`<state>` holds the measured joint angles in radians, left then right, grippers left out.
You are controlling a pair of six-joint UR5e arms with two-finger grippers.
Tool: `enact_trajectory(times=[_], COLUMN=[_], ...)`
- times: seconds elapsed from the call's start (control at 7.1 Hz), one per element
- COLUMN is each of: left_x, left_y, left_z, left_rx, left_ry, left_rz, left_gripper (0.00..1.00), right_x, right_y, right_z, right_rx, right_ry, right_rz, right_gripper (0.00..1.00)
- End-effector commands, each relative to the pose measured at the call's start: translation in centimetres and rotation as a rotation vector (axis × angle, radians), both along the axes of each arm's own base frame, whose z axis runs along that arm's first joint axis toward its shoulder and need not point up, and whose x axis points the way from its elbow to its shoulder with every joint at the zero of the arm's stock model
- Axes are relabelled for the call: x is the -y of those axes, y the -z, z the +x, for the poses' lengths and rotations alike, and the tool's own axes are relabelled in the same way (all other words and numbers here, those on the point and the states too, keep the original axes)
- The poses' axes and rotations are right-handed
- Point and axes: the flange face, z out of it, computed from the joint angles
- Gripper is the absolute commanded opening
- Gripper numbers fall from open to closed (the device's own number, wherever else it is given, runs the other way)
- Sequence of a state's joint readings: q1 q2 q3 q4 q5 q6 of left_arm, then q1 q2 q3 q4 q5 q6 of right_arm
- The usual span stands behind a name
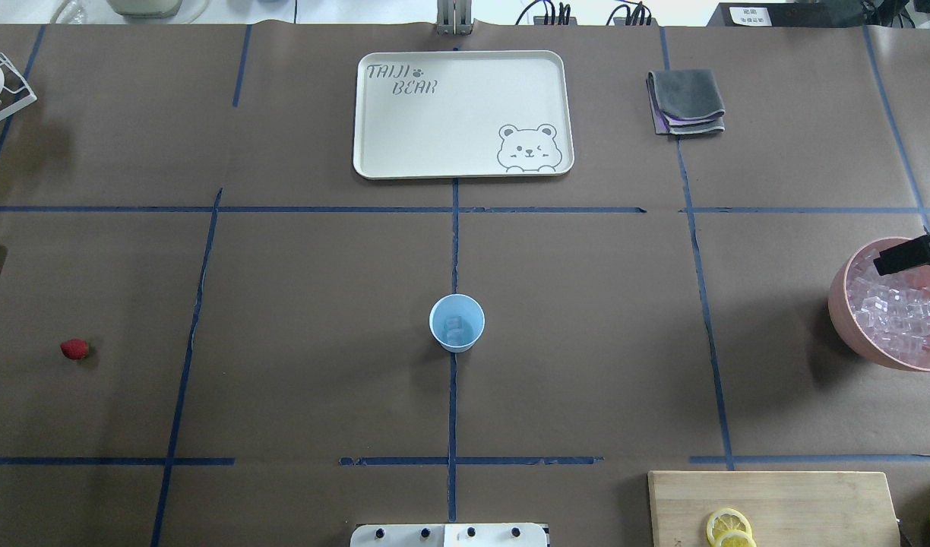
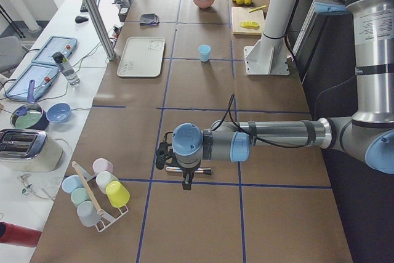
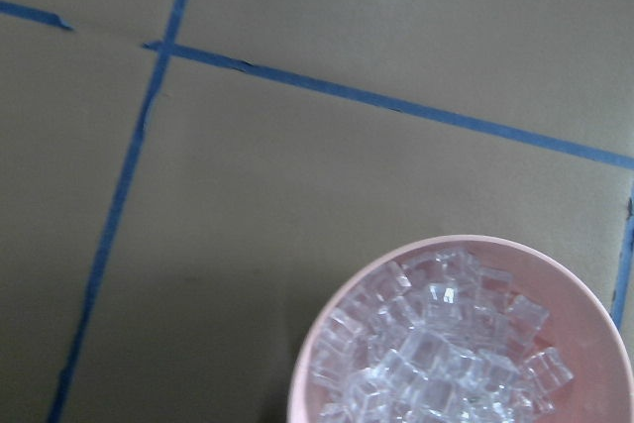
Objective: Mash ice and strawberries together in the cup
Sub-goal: 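Move the right gripper back over the pink ice bowl, then lower the right gripper into the bowl and grasp a third ice cube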
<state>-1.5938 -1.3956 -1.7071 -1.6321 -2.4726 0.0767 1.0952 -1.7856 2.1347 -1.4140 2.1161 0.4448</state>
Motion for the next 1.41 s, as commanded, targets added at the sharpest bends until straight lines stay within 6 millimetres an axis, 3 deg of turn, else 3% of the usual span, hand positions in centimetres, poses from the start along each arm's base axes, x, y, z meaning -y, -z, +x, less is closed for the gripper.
enact_trajectory(times=[0.0,0.28,0.42,0.7,1.27], left_x=[-0.1,0.0,-0.1,0.0,-0.1], left_y=[-0.1,0.0,0.0,0.1,0.1], left_z=[0.0,0.0,0.0,0.0,0.0], left_rx=[0.0,0.0,0.0,0.0,0.0], left_ry=[-0.001,-0.001,-0.001,-0.001,-0.001], left_rz=[-0.001,0.002,0.0,0.003,0.003], left_gripper=[1.0,1.0,1.0,1.0,1.0], right_x=[-1.0,-0.6,-0.5,-0.6,-1.0], right_y=[-7.0,-8.8,-10.4,-11.9,-12.6], right_z=[1.3,1.0,0.9,0.7,-1.1], right_rx=[0.014,0.002,-0.012,-0.027,-0.036], right_ry=[0.007,0.014,0.017,0.048,0.115], right_rz=[0.001,-0.023,-0.045,-0.058,-0.052], right_gripper=[0.99,0.98,0.92,0.89,0.75])
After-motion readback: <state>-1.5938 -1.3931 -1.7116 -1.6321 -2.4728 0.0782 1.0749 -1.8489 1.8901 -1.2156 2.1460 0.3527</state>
